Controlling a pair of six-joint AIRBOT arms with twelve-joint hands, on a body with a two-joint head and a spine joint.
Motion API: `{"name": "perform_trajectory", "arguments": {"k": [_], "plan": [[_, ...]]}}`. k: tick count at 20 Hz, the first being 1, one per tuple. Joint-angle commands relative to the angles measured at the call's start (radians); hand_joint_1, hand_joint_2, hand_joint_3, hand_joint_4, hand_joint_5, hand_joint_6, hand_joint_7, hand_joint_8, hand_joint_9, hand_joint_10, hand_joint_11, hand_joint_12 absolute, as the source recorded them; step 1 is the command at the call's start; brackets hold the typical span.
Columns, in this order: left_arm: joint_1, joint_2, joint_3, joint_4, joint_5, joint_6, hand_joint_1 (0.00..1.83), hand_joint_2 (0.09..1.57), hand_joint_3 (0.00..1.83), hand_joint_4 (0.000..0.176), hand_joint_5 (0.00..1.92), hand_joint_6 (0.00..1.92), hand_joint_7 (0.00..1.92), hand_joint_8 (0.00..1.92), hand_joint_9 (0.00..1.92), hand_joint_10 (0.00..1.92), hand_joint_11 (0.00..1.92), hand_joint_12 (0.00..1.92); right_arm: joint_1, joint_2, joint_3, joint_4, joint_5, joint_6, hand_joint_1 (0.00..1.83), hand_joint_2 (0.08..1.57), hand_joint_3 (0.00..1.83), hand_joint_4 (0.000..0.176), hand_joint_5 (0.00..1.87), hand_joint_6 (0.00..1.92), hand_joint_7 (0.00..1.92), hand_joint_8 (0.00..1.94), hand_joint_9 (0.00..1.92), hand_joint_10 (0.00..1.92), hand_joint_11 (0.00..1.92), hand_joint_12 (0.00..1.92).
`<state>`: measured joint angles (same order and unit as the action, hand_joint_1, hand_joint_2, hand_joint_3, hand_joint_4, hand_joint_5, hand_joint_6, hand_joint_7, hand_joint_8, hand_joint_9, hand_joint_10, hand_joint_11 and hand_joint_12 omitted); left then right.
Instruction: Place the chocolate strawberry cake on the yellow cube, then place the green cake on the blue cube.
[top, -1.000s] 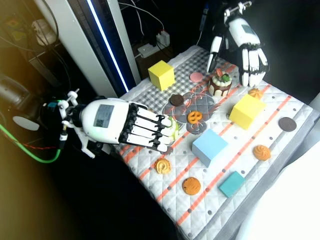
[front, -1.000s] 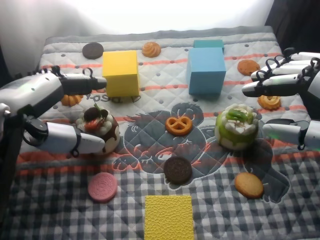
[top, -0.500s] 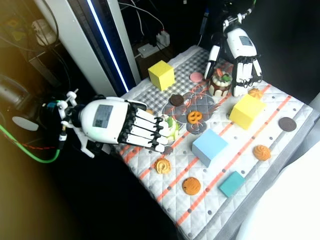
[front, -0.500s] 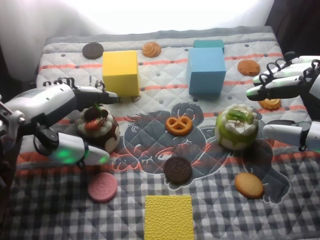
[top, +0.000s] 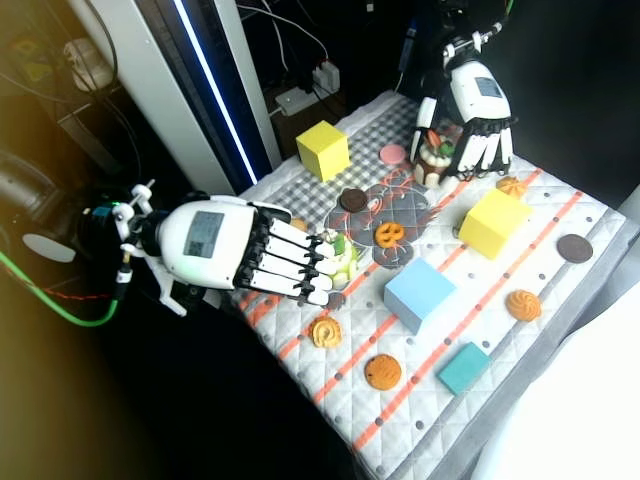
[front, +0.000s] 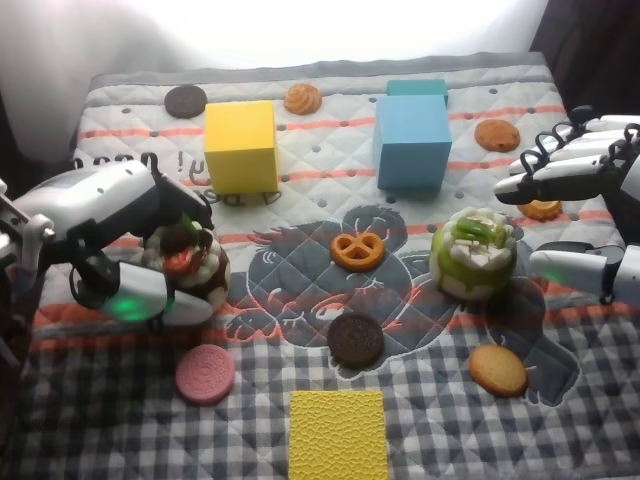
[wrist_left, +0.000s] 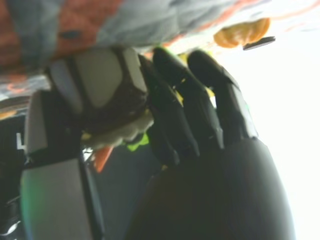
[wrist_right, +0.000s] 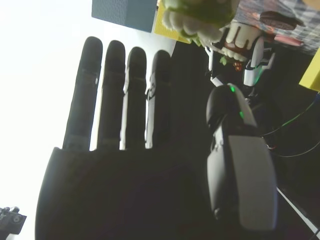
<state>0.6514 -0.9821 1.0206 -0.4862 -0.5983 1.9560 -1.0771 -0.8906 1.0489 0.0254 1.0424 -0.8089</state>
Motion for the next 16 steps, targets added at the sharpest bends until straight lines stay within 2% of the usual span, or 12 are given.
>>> {"name": "perform_trajectory", "arguments": {"k": [1, 2, 3, 4, 5, 6, 8, 9, 12, 14, 16], "plan": [[-0.020, 0.013, -0.007, 0.023, -0.145, -0.004, 1.15, 1.13, 0.00, 0.000, 0.95, 1.01, 0.80, 1.56, 0.65, 1.72, 0.31, 1.92, 0.005, 0.002, -0.001, 0.015, 0.122, 0.005, 0.35, 1.26, 0.00, 0.000, 0.70, 0.00, 0.67, 0.01, 0.62, 0.01, 0.46, 0.31], [-0.030, 0.022, -0.016, 0.029, -0.175, -0.004, 1.15, 1.13, 0.00, 0.000, 0.96, 1.00, 0.79, 1.62, 0.64, 1.79, 0.30, 1.92, 0.003, 0.002, -0.001, 0.016, 0.123, 0.005, 0.34, 1.26, 0.00, 0.000, 0.69, 0.00, 0.67, 0.01, 0.62, 0.01, 0.46, 0.31], [-0.038, 0.028, -0.021, 0.034, -0.195, -0.004, 1.23, 1.13, 0.00, 0.000, 0.97, 0.81, 0.92, 1.36, 0.67, 1.44, 0.26, 1.78, 0.001, 0.001, -0.001, 0.017, 0.123, 0.005, 0.36, 1.25, 0.00, 0.000, 0.69, 0.00, 0.66, 0.01, 0.62, 0.01, 0.45, 0.30], [-0.049, 0.031, -0.024, 0.041, -0.212, -0.004, 1.24, 1.11, 0.00, 0.000, 1.00, 0.80, 1.01, 1.14, 0.73, 1.19, 0.27, 1.68, 0.000, 0.001, -0.001, 0.018, 0.123, 0.005, 0.39, 1.25, 0.00, 0.000, 0.69, 0.00, 0.66, 0.00, 0.62, 0.01, 0.46, 0.31], [-0.065, 0.032, -0.021, 0.044, -0.225, -0.004, 1.25, 1.10, 0.00, 0.000, 1.02, 0.77, 1.04, 1.09, 0.77, 1.08, 0.32, 1.65, 0.000, 0.001, 0.000, 0.018, 0.123, 0.005, 0.40, 1.25, 0.00, 0.000, 0.70, 0.00, 0.67, 0.00, 0.63, 0.01, 0.47, 0.31], [-0.079, 0.031, -0.014, 0.044, -0.232, -0.004, 1.26, 1.08, 0.00, 0.000, 1.05, 0.70, 1.08, 1.03, 0.82, 1.05, 0.39, 1.64, 0.000, 0.000, 0.001, 0.018, 0.123, 0.005, 0.37, 1.26, 0.00, 0.000, 0.70, 0.00, 0.68, 0.01, 0.64, 0.01, 0.48, 0.32], [-0.109, 0.025, 0.003, 0.042, -0.235, -0.004, 1.26, 1.08, 0.00, 0.000, 1.04, 0.71, 1.08, 1.03, 0.82, 1.04, 0.37, 1.68, 0.000, -0.002, 0.003, 0.018, 0.123, 0.005, 0.38, 1.25, 0.00, 0.000, 0.70, 0.00, 0.68, 0.01, 0.65, 0.01, 0.48, 0.32], [-0.129, 0.017, 0.017, 0.039, -0.231, -0.004, 1.26, 1.09, 0.00, 0.000, 1.01, 0.77, 1.08, 1.01, 0.87, 0.94, 0.40, 1.62, 0.000, -0.004, 0.005, 0.018, 0.123, 0.005, 0.41, 1.26, 0.00, 0.000, 0.68, 0.00, 0.66, 0.00, 0.65, 0.00, 0.48, 0.32], [-0.197, -0.014, 0.071, 0.037, -0.196, -0.004, 1.26, 1.09, 0.00, 0.000, 1.00, 0.80, 1.09, 0.98, 0.92, 0.88, 0.49, 1.55, -0.003, -0.008, 0.008, 0.018, 0.122, 0.005, 0.41, 1.27, 0.00, 0.000, 0.67, 0.00, 0.66, 0.00, 0.65, 0.00, 0.48, 0.33], [-0.243, -0.037, 0.114, 0.031, -0.152, -0.005, 1.27, 1.08, 0.00, 0.000, 1.06, 0.63, 1.07, 1.09, 0.95, 1.16, 0.63, 1.72, -0.004, -0.014, 0.012, 0.017, 0.122, 0.005, 0.42, 1.26, 0.00, 0.000, 0.67, 0.00, 0.66, 0.00, 0.65, 0.00, 0.48, 0.34], [-0.286, -0.064, 0.166, 0.021, -0.093, -0.005, 1.27, 1.08, 0.00, 0.000, 1.07, 0.63, 1.06, 1.09, 0.94, 1.15, 0.60, 1.69, -0.004, -0.020, 0.017, 0.017, 0.122, 0.005, 0.42, 1.26, 0.00, 0.018, 0.66, 0.00, 0.66, 0.01, 0.66, 0.01, 0.48, 0.41]]}}
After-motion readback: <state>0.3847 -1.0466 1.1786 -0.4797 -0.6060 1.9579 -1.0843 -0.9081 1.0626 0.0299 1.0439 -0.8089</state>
